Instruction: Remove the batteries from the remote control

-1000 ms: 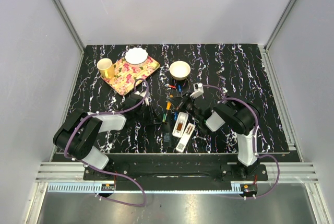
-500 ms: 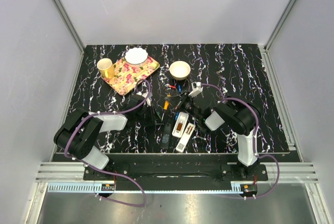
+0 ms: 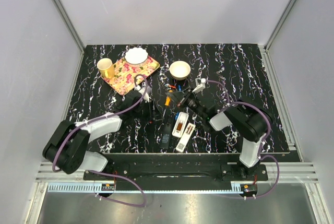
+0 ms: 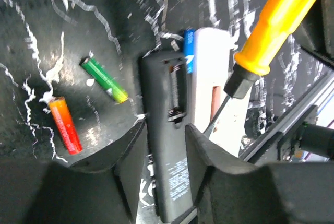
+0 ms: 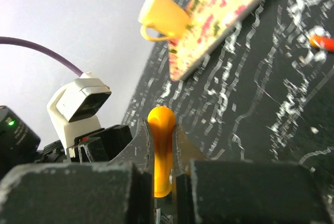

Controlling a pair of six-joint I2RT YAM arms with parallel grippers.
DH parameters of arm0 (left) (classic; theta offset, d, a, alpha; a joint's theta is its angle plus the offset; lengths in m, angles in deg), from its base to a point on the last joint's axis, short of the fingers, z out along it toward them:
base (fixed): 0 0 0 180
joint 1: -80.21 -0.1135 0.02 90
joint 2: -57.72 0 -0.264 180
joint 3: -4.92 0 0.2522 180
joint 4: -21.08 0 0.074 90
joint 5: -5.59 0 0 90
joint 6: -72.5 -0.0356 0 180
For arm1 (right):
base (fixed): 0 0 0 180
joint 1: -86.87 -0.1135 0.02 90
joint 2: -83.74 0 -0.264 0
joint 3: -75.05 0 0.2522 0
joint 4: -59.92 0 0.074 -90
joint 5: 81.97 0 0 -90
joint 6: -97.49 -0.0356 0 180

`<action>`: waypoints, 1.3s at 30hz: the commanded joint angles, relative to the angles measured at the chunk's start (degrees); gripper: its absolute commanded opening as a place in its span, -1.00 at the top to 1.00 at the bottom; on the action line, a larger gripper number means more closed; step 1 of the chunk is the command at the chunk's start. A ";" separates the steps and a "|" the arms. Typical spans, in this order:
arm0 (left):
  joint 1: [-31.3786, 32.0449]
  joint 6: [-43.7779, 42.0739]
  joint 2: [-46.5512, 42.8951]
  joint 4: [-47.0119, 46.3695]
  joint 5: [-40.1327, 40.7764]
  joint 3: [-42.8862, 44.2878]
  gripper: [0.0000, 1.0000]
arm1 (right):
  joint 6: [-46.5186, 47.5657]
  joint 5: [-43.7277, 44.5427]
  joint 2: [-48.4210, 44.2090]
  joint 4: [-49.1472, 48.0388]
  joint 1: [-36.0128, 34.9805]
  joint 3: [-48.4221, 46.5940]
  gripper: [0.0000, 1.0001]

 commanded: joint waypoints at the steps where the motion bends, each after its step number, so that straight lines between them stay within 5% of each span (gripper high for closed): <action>1: 0.06 -4.86 -7.73 -0.52 1.93 6.37 0.11 | 1.78 -3.51 -9.54 -12.43 0.88 1.65 1.00; 6: 0.06 -10.21 -12.03 6.34 6.33 12.26 -0.18 | 5.54 -5.79 -19.92 -5.41 1.06 3.15 1.00; 13: 0.06 -14.09 -25.03 10.91 14.58 11.48 -0.98 | 16.97 -5.01 -39.76 21.09 1.06 4.38 1.00; 19: -0.29 -15.85 -33.92 14.34 20.75 8.05 -0.98 | 25.59 -2.64 -46.04 38.35 1.41 3.94 1.00; 31: -0.29 -16.64 -37.26 19.70 23.48 8.04 -0.98 | 27.09 -5.80 -27.53 64.46 16.95 -8.53 1.00; 39: -0.29 -15.33 -38.23 21.29 22.07 7.96 -0.98 | 30.87 -4.92 -11.08 78.76 18.28 -20.22 1.00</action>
